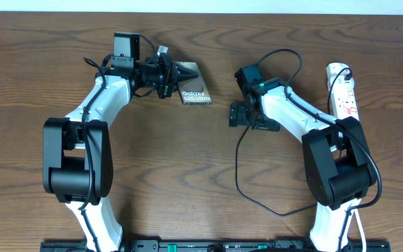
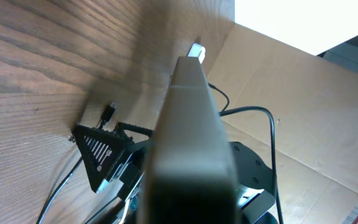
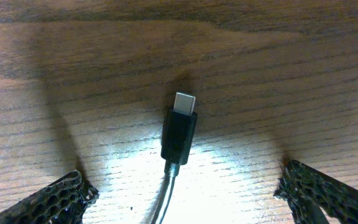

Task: Plug charger to phone and switch on socket
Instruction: 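Close the right gripper on the USB-C plug and lift it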

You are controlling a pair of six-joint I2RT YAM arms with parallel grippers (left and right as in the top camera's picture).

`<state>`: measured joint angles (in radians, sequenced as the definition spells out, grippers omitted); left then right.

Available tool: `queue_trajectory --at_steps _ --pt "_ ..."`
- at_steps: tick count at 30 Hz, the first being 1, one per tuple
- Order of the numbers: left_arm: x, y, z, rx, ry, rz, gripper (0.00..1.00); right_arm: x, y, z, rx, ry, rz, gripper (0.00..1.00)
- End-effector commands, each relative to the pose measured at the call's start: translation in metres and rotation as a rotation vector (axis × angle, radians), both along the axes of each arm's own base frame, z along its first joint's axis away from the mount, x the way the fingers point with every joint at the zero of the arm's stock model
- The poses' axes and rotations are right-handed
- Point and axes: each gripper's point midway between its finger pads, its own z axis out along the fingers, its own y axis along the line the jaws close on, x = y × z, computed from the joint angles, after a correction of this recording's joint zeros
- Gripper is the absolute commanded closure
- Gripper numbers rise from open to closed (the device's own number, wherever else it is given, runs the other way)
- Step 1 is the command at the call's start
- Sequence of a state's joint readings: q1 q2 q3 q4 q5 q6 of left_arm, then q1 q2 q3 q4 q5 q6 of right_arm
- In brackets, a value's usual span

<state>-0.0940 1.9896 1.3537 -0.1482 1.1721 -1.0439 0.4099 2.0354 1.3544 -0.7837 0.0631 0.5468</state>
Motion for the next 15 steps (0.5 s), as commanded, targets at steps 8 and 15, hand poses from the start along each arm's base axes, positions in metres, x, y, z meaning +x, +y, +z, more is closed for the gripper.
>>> queue_trajectory --at_steps 8,15 --pt "0.003 0.0 0.0281 -0.027 -0.089 -0.025 0.93 -0.0107 -0.0095 -0.0148 -0.056 0.041 0.029 0.01" --pt "-0.0013 -0.0032 0.0317 -0.051 -0.089 -0.05 0.93 -0.0133 -0.0098 -0.0149 -0.059 0.051 0.031 0.01"
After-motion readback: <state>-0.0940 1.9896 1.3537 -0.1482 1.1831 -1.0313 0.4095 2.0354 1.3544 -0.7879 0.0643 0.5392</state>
